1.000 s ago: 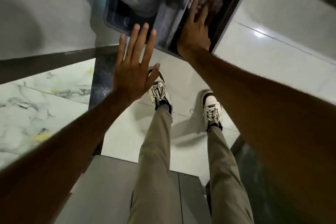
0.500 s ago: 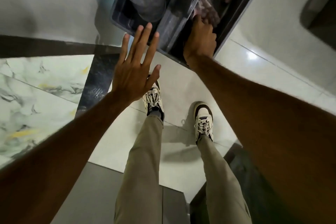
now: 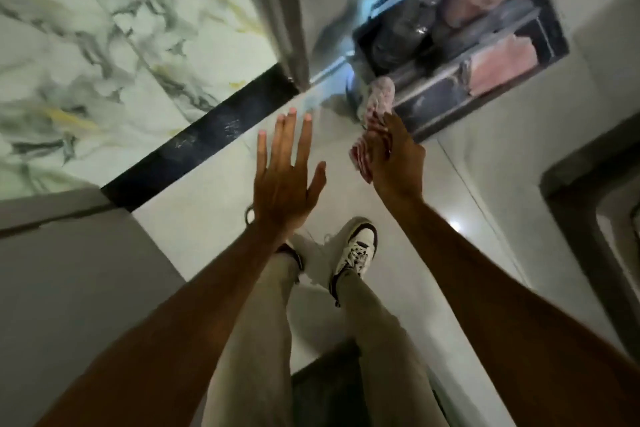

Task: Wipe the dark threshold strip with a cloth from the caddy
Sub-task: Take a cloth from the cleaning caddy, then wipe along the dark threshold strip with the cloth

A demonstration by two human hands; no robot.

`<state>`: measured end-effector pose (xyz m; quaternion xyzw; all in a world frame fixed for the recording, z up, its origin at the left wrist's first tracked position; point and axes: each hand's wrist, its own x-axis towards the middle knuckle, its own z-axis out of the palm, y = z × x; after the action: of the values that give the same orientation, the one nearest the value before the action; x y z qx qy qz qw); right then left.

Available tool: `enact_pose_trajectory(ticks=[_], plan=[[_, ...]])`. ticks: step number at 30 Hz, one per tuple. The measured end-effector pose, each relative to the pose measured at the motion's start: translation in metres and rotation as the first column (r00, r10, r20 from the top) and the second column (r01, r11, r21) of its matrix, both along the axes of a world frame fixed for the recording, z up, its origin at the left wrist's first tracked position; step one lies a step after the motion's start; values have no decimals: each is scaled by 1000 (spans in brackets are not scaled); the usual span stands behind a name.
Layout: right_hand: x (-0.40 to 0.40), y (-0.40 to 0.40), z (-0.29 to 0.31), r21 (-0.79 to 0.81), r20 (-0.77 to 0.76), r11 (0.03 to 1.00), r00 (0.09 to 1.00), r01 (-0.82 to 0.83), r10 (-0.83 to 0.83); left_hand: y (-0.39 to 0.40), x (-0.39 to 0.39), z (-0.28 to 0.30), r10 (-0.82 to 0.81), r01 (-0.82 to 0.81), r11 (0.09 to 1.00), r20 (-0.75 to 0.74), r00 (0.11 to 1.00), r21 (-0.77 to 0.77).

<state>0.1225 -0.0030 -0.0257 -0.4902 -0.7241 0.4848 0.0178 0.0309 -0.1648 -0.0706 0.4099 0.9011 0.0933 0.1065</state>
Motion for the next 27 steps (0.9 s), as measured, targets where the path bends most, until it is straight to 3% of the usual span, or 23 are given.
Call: enact_pose_trajectory(ticks=[4, 9, 13, 16, 17, 21, 24, 27], plan=[[-39, -57, -15, 26, 79, 983, 980, -184, 181, -70, -12, -8, 165, -164, 985, 25, 986, -46], [-98, -116, -69, -13, 82, 940, 937, -340, 340, -160, -24, -70, 283, -272, 954, 81, 956, -124], [-150, -151, -156, -201, -34, 949, 970, -242, 240, -221, -43, -154, 335, -314, 933, 108, 936, -179], [-182, -168, -233, -317, -27, 949, 999, 9, -19, -253, -61, -235, 327, -290, 928, 139, 935, -234], [-189, -171, -256, -323, -24, 946, 1000, -5, -3, -259, -68, -260, 336, -294, 924, 154, 929, -245], [-217, -166, -383, -113, 97, 967, 966, -229, 240, -269, -103, -381, 328, -280, 929, 188, 926, -243], [-231, -153, -466, 110, 238, 888, 880, -446, 412, -267, -125, -463, 230, -190, 956, 168, 959, -225], [-249, -142, -518, 178, 158, 926, 939, -333, 307, -259, -141, -529, 133, -102, 977, 157, 979, -188]])
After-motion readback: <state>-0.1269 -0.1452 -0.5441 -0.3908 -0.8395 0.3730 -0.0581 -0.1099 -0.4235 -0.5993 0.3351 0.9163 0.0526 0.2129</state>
